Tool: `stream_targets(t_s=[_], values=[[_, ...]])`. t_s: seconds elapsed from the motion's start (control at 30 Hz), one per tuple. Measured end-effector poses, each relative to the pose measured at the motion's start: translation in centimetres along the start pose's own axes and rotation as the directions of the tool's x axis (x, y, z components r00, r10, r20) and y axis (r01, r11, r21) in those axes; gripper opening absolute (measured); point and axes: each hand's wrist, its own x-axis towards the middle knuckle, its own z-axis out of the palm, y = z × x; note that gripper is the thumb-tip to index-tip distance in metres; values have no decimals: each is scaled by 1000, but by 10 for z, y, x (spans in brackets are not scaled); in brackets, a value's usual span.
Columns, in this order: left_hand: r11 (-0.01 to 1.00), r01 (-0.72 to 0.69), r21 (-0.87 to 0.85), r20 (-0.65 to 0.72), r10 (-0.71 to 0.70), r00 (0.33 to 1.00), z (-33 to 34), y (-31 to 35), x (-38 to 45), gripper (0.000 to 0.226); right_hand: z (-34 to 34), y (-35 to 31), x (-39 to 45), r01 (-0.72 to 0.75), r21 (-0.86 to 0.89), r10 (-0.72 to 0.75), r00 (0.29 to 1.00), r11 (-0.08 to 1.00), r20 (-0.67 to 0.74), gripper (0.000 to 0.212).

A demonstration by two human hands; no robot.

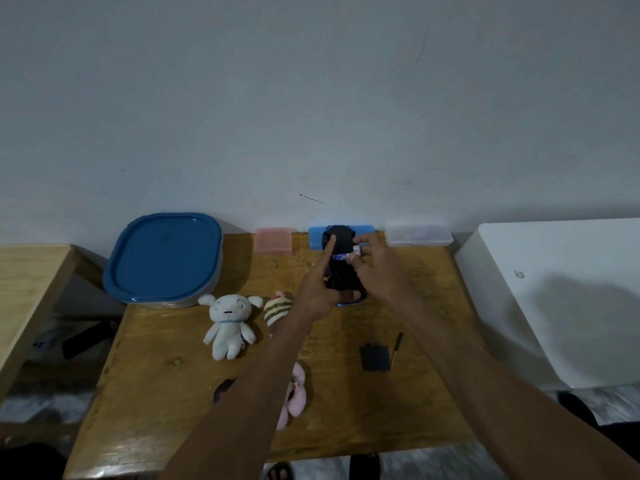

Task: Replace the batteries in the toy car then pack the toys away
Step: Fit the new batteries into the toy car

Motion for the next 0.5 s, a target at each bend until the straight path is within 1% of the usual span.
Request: stream_targets(t_s=[0.03,0.17,0.33,0.4,0.5], values=[[1000,10,-5,-3,-10,1000,-1,0,-1,115,-1,0,0,7,7,-7,1000,1000,8,27],[1000,24,0,-9,-24,1000,-2,1,-2,115,-5,4,3,49,42,-48,999,998,-14,20],[1000,25,1,9,-25,1000,-5,-1,-2,116,-3,3,1,82,7,-82,997,997,11,34],[999,41,2,13,-41,999,-7,-1,-2,115,-3,0,1,124,-39,-124,992,991,2,35],[999,43,10,46,-44,998,-10,-2,-2,114,-3,-3,2,236,-220,-237,971,946,21,25]])
